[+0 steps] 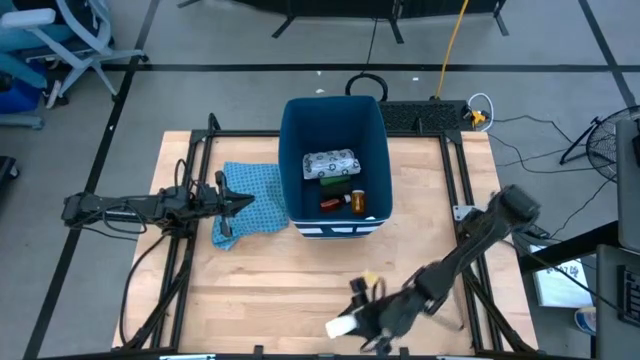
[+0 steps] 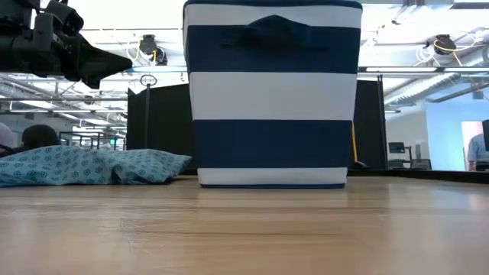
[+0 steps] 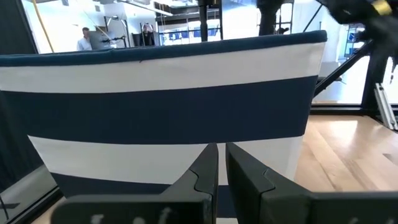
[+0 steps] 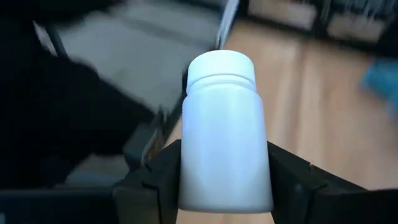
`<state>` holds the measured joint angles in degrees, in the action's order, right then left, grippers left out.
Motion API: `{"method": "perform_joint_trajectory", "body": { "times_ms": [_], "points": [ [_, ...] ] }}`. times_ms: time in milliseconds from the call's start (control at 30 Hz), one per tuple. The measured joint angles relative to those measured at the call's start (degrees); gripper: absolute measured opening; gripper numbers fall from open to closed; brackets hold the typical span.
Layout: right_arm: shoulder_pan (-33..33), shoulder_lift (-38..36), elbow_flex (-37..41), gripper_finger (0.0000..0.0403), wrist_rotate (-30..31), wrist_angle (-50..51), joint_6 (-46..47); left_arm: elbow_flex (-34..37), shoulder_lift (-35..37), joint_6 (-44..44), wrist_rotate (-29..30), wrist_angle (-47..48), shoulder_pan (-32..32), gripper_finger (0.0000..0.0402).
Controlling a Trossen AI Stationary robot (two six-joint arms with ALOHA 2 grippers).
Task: Pick & place medical supplies in basket/bin
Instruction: Put the white medicine bottle into the blue bin
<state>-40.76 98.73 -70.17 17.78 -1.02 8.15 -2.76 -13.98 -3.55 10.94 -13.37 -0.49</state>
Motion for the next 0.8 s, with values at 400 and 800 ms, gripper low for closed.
{"method": "perform_joint_trajectory", "body": {
  "times_ms": [400, 800],
  "points": [
    [4.8, -39.9, 32.4, 0.0170, -7.3, -30.2, -15.7, 0.0, 0.0, 0.7, -0.1, 0.3, 0.0, 0.0035],
    [4.9, -58.3, 55.9, 0.0168, -1.3, -40.5, -15.4, 0.0, 0.0, 2.3, -0.1, 2.3, 0.0, 0.0035]
  ]
}}
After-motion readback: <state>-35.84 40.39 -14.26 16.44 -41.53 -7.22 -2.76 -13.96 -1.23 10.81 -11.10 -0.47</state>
